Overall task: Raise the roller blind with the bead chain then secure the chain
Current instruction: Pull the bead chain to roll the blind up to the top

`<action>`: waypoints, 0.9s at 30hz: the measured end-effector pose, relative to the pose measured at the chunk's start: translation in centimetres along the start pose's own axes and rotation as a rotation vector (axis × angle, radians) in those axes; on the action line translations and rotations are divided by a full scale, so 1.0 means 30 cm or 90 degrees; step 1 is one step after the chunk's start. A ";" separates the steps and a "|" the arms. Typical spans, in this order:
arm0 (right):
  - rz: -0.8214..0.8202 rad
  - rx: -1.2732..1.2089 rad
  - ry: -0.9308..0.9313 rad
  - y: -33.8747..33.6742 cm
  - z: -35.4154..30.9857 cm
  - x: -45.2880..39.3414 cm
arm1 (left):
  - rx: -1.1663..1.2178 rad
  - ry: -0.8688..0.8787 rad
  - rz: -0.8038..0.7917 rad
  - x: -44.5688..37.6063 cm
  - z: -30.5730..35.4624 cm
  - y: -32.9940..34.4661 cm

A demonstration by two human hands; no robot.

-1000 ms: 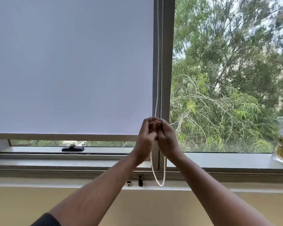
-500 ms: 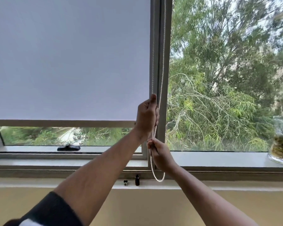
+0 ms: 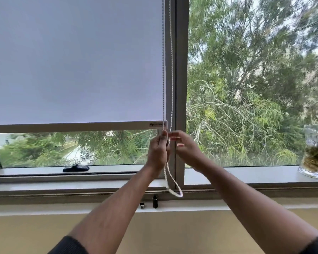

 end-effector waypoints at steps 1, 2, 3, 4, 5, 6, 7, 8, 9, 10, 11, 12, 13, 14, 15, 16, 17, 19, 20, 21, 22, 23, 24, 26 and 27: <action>0.016 -0.102 0.031 -0.006 -0.046 -0.015 | -0.004 -0.001 0.000 0.011 -0.014 0.001; 0.031 -0.200 0.061 -0.008 -0.089 -0.033 | -0.007 -0.001 0.002 0.021 -0.025 0.005; 0.037 -0.280 0.077 -0.007 -0.134 -0.051 | -0.008 -0.008 0.001 0.027 -0.039 0.011; 0.030 -0.334 0.075 -0.005 -0.176 -0.069 | 0.000 -0.028 0.000 0.034 -0.053 0.019; 0.014 -0.376 0.065 0.002 -0.217 -0.080 | 0.018 -0.059 -0.003 0.039 -0.066 0.026; 0.003 -0.405 0.053 0.014 -0.246 -0.085 | 0.031 -0.086 -0.008 0.046 -0.074 0.033; 0.008 -0.422 0.037 0.027 -0.267 -0.089 | 0.033 -0.102 -0.013 0.050 -0.080 0.039; 0.039 -0.421 0.020 0.040 -0.275 -0.093 | 0.033 -0.105 -0.017 0.053 -0.085 0.043; 0.083 -0.415 0.007 0.053 -0.274 -0.092 | 0.033 -0.101 -0.021 0.055 -0.087 0.044; 0.120 -0.409 0.000 0.069 -0.264 -0.092 | 0.034 -0.093 -0.023 0.058 -0.085 0.041; 0.140 -0.408 -0.003 0.084 -0.252 -0.087 | 0.028 -0.087 -0.019 0.057 -0.089 0.035; 0.145 -0.410 0.002 0.099 -0.237 -0.083 | 0.018 -0.086 -0.016 0.056 -0.093 0.029; 0.138 -0.409 0.008 0.112 -0.223 -0.071 | 0.004 -0.088 -0.014 0.055 -0.104 0.017; 0.127 -0.405 0.013 0.124 -0.205 -0.060 | -0.017 -0.092 -0.016 0.053 -0.122 0.001; 0.117 -0.402 0.017 0.135 -0.187 -0.051 | -0.036 -0.093 -0.026 0.054 -0.132 -0.013; 0.110 -0.393 0.019 0.142 -0.167 -0.045 | -0.052 -0.091 -0.034 0.051 -0.143 -0.030; 0.106 -0.380 0.024 0.145 -0.148 -0.038 | -0.061 -0.086 -0.041 0.045 -0.147 -0.048; 0.113 -0.337 0.025 0.137 -0.116 -0.030 | -0.062 -0.072 -0.043 0.020 -0.128 -0.078; 0.118 -0.317 0.021 0.131 -0.097 -0.030 | -0.058 -0.064 -0.035 0.002 -0.107 -0.086; 0.109 -0.309 0.014 0.125 -0.086 -0.023 | -0.051 -0.056 -0.027 -0.020 -0.079 -0.088; 0.096 -0.302 0.005 0.122 -0.077 -0.014 | -0.042 -0.053 -0.025 -0.041 -0.042 -0.082; 0.077 -0.301 -0.004 0.125 -0.067 -0.004 | -0.039 -0.050 -0.025 -0.061 -0.002 -0.071; 0.070 -0.278 -0.013 0.128 -0.057 0.007 | -0.039 -0.039 -0.032 -0.078 0.045 -0.055; 0.087 -0.206 -0.026 0.138 -0.016 0.026 | -0.050 -0.002 -0.042 -0.104 0.148 -0.017; 0.092 -0.171 -0.033 0.146 0.010 0.034 | -0.052 0.018 -0.046 -0.116 0.195 0.003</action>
Point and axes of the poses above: each hand's wrist, its own x-axis away from the middle knuckle, its own y-axis out of the palm, z = x × y, the point moved 2 cm from there along -x, towards the middle knuckle, and after that the axes turned 11 degrees about z, right-handed, at the moved point
